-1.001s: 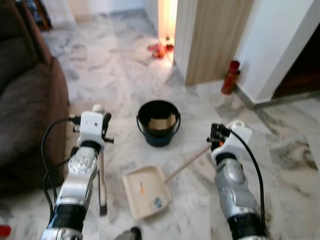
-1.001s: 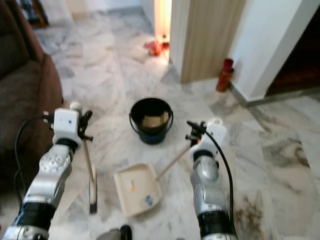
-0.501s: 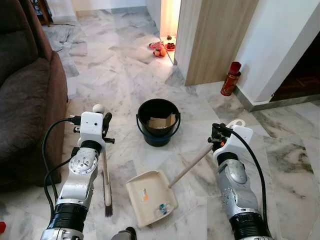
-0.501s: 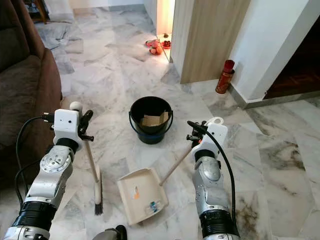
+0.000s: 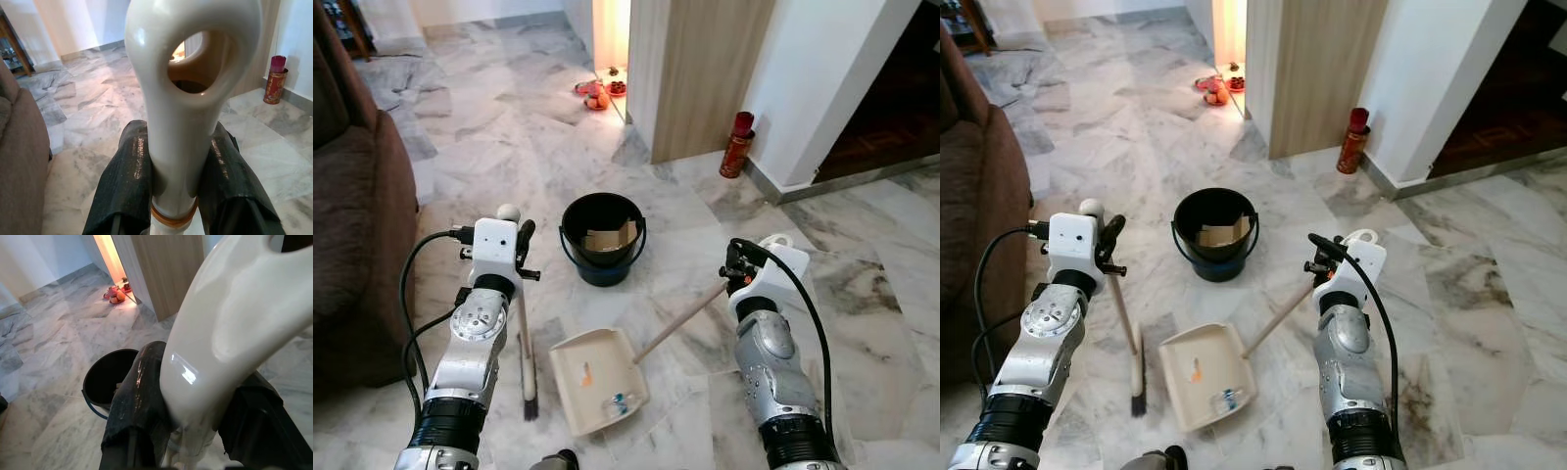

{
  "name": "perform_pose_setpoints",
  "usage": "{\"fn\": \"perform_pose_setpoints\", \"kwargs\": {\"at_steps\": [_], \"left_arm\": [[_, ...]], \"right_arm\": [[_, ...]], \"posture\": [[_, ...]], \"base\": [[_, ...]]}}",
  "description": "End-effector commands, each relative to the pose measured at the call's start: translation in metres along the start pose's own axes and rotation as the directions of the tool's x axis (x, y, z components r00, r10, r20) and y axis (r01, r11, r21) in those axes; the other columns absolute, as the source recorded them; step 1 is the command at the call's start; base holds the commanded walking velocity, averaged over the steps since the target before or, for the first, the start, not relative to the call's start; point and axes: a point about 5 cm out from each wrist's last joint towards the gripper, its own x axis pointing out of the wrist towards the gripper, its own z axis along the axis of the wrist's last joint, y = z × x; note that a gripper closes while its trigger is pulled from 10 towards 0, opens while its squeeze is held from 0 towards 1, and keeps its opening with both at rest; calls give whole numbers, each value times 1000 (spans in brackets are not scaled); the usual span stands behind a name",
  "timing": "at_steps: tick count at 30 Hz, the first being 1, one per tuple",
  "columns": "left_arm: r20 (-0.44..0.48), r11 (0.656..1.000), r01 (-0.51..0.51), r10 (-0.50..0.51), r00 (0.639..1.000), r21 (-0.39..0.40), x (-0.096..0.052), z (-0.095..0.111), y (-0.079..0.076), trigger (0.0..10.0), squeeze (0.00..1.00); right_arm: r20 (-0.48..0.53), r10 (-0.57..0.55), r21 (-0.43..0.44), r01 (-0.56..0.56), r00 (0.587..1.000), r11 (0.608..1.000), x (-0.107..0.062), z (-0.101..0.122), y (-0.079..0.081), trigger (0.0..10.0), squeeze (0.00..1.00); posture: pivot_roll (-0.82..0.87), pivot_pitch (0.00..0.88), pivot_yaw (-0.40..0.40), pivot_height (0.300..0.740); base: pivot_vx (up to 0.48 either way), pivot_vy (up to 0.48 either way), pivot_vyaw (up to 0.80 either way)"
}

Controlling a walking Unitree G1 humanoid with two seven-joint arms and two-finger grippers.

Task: Sweep floor

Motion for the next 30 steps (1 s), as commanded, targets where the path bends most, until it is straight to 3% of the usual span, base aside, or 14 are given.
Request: {"fn": "perform_pose_setpoints", "kwargs": {"at_steps": [1, 10, 30], "left_arm": [[29, 1000, -4, 3, 1000, 20, 2, 6, 2, 10000, 0], [31, 1000, -12, 11, 999, 20, 2, 7, 3, 10000, 0], [30, 1000, -7, 7, 1000, 18, 3, 7, 2, 10000, 0]], "right_arm": [[42, 11, 30, -13, 999, 999, 2, 7, 4, 10000, 0], [51, 51, -15, -50, 997, 999, 1, 8, 9, 10000, 0], [47, 44, 8, -44, 998, 999, 1, 8, 9, 10000, 0]], "posture": [[-36, 87, -33, 740], [-36, 88, -33, 740], [-39, 104, -33, 740]], "base": [[0, 0, 0], [0, 0, 145], [274, 0, 47]]}}
